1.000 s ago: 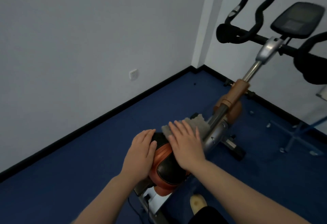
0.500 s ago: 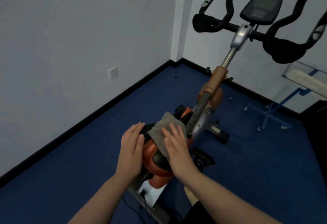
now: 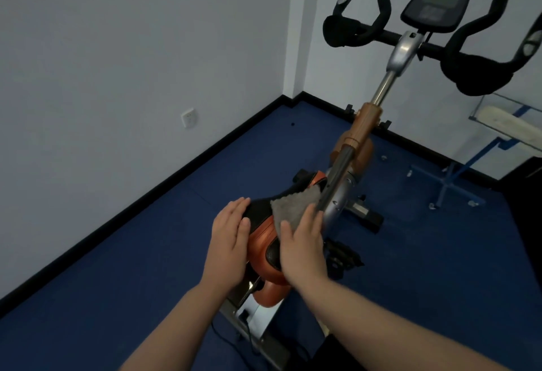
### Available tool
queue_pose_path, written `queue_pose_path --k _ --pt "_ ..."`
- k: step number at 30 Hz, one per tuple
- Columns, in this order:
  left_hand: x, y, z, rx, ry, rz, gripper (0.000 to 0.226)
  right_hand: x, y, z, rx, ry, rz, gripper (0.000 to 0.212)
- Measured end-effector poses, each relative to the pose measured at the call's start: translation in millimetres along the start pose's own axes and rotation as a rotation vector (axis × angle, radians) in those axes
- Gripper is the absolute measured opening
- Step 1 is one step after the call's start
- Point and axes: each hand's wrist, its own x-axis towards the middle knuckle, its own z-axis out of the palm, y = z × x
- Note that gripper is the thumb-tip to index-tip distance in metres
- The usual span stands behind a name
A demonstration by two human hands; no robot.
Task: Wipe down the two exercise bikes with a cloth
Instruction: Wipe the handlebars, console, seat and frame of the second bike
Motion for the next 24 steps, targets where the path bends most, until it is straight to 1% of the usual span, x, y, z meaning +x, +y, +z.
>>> queue_pose_path --k 2,4,7,9,12,13,16,18,20,22,24 --pt "0 5 6 -0.026 0.056 -0.051 0.037 -21 9 10 -0.122 0.021 -0.104 0.072" --pt "3 15 15 -0.055 0.139 -0.129 0.036 -18 11 12 -0.154 0.062 -0.125 0.072" --pt "9 30 24 -0.1 0.262 -0.224 0.036 9 -5 1 -0.054 0.077 0.057 0.072" --pt "10 36 27 -0.136 0.332 -0.256 0.036 5 -3 3 -0.017 0.058 0.072 0.074" --pt "9 39 32 -0.103 0.437 -0.255 0.036 -12 9 10 -0.066 0.014 -0.017 0.077" --pt "9 39 34 -0.086 0.464 -0.265 0.036 -5 10 8 -0.043 0.01 -0.006 0.076" --pt "11 41 39 -0.086 0.501 -0.303 0.036 40 1 0 0.101 0.011 0.144 0.074" --pt "12 39 41 -0.087 0.518 -0.287 0.036 64 -6 -3 0.127 0.03 0.207 0.074" --pt "12 37 41 -0.088 0.532 -0.278 0.036 78 -7 -3 0.107 0.076 0.182 0.075" --pt "13 36 43 -0.097 0.54 -0.276 0.036 94 -6 -7 0.096 0.144 0.094 0.073" --pt "13 36 43 -0.095 0.54 -0.276 0.036 114 -5 -16 0.053 0.205 -0.011 0.064"
